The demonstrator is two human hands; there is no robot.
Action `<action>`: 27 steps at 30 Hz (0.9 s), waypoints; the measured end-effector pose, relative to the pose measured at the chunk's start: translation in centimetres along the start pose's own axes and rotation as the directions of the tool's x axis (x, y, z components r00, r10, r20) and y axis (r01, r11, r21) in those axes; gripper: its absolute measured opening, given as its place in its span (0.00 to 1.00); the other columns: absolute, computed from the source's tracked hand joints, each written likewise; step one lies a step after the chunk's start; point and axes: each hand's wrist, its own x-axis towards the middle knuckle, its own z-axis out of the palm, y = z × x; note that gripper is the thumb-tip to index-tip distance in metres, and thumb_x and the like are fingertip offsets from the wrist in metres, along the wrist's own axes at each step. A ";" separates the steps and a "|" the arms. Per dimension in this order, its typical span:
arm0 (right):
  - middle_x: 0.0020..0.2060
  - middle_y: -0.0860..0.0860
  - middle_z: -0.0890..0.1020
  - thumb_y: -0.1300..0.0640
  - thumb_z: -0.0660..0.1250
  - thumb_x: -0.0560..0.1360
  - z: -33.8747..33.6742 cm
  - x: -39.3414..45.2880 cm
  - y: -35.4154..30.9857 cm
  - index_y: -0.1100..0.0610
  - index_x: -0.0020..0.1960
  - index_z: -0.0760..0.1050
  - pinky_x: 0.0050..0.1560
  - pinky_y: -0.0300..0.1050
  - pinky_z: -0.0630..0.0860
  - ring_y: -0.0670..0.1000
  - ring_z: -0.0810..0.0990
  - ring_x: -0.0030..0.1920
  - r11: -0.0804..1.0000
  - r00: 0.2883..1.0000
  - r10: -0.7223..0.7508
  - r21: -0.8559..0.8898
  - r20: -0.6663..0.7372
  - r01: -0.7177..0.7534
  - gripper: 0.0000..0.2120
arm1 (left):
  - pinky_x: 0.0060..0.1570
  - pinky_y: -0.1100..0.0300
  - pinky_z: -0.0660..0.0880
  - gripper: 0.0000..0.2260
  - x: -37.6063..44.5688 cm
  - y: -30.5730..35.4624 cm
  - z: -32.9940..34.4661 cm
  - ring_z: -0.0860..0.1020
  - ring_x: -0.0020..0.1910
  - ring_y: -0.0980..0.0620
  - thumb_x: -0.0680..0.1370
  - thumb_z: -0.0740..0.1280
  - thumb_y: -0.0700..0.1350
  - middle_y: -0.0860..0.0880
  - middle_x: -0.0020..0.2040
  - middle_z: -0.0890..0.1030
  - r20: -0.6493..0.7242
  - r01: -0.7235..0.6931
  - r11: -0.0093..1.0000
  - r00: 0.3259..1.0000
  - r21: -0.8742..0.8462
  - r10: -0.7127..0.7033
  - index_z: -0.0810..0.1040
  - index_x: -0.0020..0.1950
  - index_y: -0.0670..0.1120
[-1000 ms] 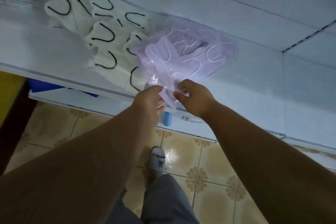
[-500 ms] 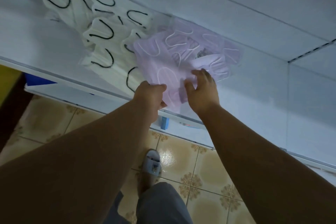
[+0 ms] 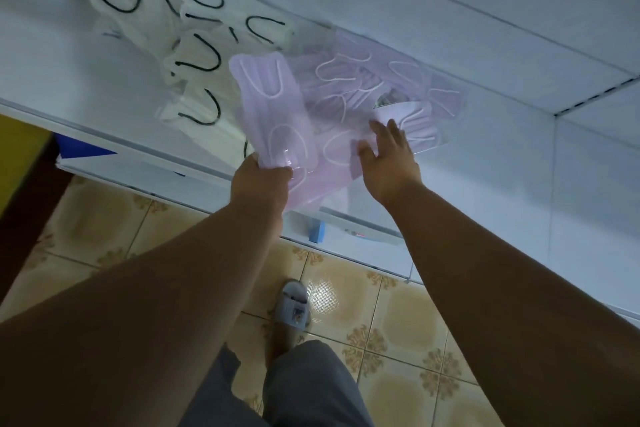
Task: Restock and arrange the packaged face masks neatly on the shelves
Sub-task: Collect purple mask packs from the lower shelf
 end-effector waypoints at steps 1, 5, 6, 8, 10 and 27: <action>0.80 0.49 0.57 0.45 0.53 0.84 0.3 0.0 0.0 0.46 0.79 0.57 0.75 0.55 0.58 0.53 0.55 0.79 0.999 0.999 -0.011 -0.029 0.039 0.012 0.24 | 0.46 0.56 0.71 0.10 -0.2 0.0 -0.6 0.77 0.43 0.47 0.76 0.71 0.42 0.49 0.44 0.78 -0.010 -0.011 1.000 1.000 -0.015 0.011 0.76 0.56 0.47; 0.70 0.51 0.71 0.49 0.56 0.83 2.3 -2.3 0.5 0.51 0.74 0.64 0.68 0.55 0.67 0.56 0.66 0.72 0.994 0.994 -0.107 -0.041 -0.020 0.106 0.21 | 0.46 0.57 0.71 0.12 -0.3 -0.5 -2.4 0.76 0.42 0.48 0.77 0.70 0.44 0.48 0.46 0.78 -0.021 0.022 0.999 1.000 -0.040 -0.023 0.76 0.59 0.45; 0.70 0.52 0.71 0.47 0.57 0.82 2.8 -3.1 0.8 0.52 0.75 0.63 0.68 0.55 0.67 0.56 0.67 0.72 0.994 0.994 -0.099 -0.047 -0.054 0.096 0.22 | 0.44 0.58 0.72 0.12 -0.1 -0.6 -2.7 0.77 0.42 0.48 0.77 0.70 0.43 0.48 0.45 0.78 -0.015 0.029 0.996 0.999 -0.087 -0.031 0.77 0.59 0.44; 0.72 0.52 0.69 0.40 0.58 0.81 3.5 -4.8 1.4 0.53 0.77 0.59 0.71 0.55 0.64 0.55 0.65 0.73 0.993 0.992 -0.085 -0.088 -0.087 0.078 0.30 | 0.40 0.62 0.75 0.12 0.1 -0.7 -3.0 0.79 0.44 0.49 0.78 0.70 0.41 0.49 0.44 0.78 0.007 0.037 0.984 0.999 -0.175 -0.037 0.77 0.60 0.45; 0.73 0.52 0.67 0.33 0.62 0.76 4.0 -6.3 1.7 0.53 0.79 0.55 0.72 0.54 0.63 0.55 0.63 0.74 0.976 0.991 -0.112 -0.194 -0.070 0.097 0.40 | 0.51 0.57 0.79 0.17 0.1 -0.7 -2.8 0.80 0.53 0.46 0.79 0.68 0.40 0.49 0.52 0.78 0.076 0.106 0.957 0.993 -0.270 -0.089 0.73 0.67 0.48; 0.36 0.39 0.73 0.56 0.62 0.81 5.4 -10.5 -4.9 0.50 0.42 0.75 0.46 0.41 0.70 0.46 0.73 0.39 0.632 0.873 0.386 0.775 -0.299 -0.014 0.10 | 0.62 0.40 0.76 0.12 1.1 -1.6 -5.6 0.81 0.58 0.39 0.79 0.64 0.35 0.40 0.61 0.81 0.374 0.343 0.844 0.909 -0.413 -0.186 0.78 0.60 0.46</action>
